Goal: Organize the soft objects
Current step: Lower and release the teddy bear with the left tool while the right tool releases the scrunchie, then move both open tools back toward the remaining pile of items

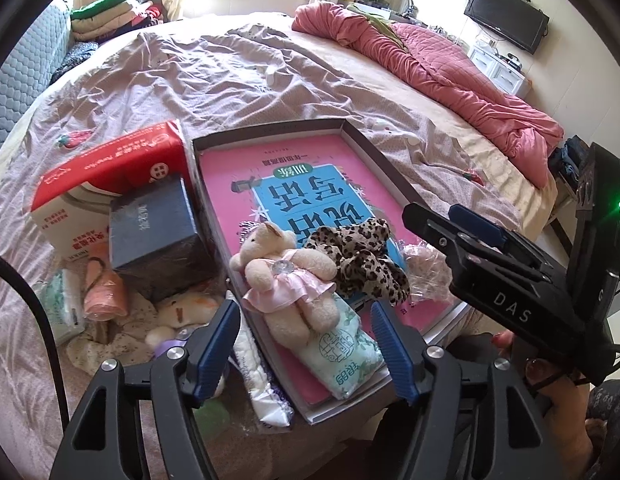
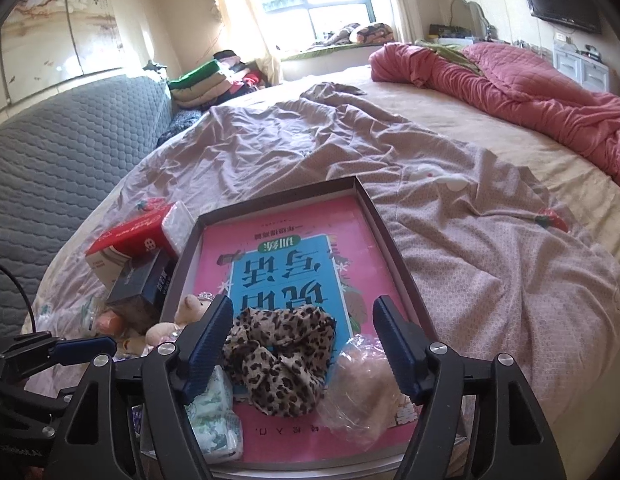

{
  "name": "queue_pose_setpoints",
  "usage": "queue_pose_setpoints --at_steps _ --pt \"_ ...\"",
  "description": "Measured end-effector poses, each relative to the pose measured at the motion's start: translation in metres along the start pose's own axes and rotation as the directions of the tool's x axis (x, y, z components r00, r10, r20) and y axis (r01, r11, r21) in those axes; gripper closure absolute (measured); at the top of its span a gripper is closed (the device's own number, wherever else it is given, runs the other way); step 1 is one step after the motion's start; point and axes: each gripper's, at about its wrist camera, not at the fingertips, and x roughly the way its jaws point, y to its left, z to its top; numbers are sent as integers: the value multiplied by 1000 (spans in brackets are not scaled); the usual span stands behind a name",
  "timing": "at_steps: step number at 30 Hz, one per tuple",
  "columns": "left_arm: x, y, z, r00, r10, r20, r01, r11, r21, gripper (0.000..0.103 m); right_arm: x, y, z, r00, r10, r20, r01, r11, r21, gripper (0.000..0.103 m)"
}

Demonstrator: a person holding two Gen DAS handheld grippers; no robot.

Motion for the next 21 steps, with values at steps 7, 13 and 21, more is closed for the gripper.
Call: queue_pose_setpoints --at_steps 7,13,21 --pt "-14 5 -2 1000 -6 27 6 1000 -5 31 -10 9 1 999 3 47 -2 999 -35 24" --pt "-27 11 -3 999 -5 54 6 1000 -23 30 -19 14 2 997 21 75 -18 999 -49 22" --pt "-40 23 -8 997 -2 71 5 999 -43 29 -39 38 4 986 69 152 -53 993 -103 20"
